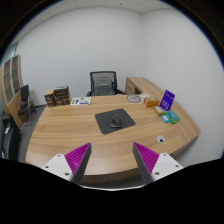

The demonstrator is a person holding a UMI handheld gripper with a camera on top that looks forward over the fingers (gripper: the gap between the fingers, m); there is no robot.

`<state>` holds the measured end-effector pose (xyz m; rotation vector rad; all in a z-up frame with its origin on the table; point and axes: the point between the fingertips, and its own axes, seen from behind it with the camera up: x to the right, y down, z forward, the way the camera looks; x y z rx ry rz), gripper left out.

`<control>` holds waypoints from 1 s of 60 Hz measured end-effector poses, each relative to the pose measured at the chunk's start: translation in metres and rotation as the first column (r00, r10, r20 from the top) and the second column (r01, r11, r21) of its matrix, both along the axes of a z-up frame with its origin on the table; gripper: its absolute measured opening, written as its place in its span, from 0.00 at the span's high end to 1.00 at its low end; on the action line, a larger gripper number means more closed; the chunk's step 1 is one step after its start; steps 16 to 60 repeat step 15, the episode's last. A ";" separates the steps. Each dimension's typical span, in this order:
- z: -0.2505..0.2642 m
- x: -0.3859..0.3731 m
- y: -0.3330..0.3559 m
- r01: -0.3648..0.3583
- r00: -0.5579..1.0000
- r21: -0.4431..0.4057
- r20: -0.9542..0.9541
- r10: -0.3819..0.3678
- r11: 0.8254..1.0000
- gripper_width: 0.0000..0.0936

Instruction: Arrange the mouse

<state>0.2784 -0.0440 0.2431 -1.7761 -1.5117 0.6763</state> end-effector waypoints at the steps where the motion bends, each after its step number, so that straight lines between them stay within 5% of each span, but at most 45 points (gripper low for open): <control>1: 0.000 0.001 0.000 0.001 1.000 0.004 -0.001 -0.001 1.000 0.09; 60: 0.001 0.005 0.001 -0.001 1.000 0.012 -0.012 0.001 1.000 0.09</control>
